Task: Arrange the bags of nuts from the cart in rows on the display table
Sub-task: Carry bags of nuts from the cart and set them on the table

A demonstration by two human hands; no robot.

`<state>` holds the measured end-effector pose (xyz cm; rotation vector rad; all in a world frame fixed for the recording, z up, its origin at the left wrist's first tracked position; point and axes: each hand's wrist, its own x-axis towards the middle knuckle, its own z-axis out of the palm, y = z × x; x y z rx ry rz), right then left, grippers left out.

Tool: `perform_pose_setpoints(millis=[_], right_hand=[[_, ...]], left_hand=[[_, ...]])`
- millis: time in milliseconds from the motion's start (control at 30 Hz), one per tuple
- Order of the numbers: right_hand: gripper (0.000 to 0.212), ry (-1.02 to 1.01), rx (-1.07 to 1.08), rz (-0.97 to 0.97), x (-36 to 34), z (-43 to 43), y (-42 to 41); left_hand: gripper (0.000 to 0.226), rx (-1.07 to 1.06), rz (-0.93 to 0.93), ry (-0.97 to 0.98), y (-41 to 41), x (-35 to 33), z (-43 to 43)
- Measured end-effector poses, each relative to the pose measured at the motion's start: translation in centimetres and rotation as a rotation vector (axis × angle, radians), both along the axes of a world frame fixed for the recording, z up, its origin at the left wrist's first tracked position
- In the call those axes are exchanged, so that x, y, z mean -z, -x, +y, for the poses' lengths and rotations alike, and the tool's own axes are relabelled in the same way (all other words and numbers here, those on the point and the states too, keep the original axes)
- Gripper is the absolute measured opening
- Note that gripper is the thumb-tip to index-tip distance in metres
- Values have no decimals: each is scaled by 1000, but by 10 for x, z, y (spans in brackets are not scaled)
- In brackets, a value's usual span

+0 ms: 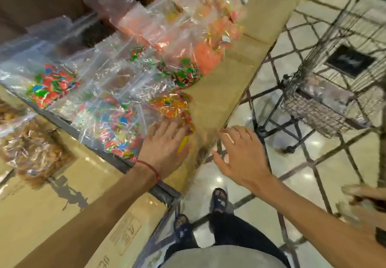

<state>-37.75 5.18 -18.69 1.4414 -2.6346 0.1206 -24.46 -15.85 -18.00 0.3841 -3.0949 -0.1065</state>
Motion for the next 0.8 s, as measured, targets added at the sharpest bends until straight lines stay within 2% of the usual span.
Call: perform_pose_setpoints(millis=[267, 533, 800], right_hand=[[40, 157, 292, 22, 24, 92, 63], [46, 102, 428, -19, 34, 176, 203], [42, 92, 543, 2, 27, 231, 330]], left_hand=[[52, 284, -7, 67, 119, -1, 66], [58, 438, -48, 100, 281, -1, 145], [52, 516, -62, 65, 416, 1, 196]])
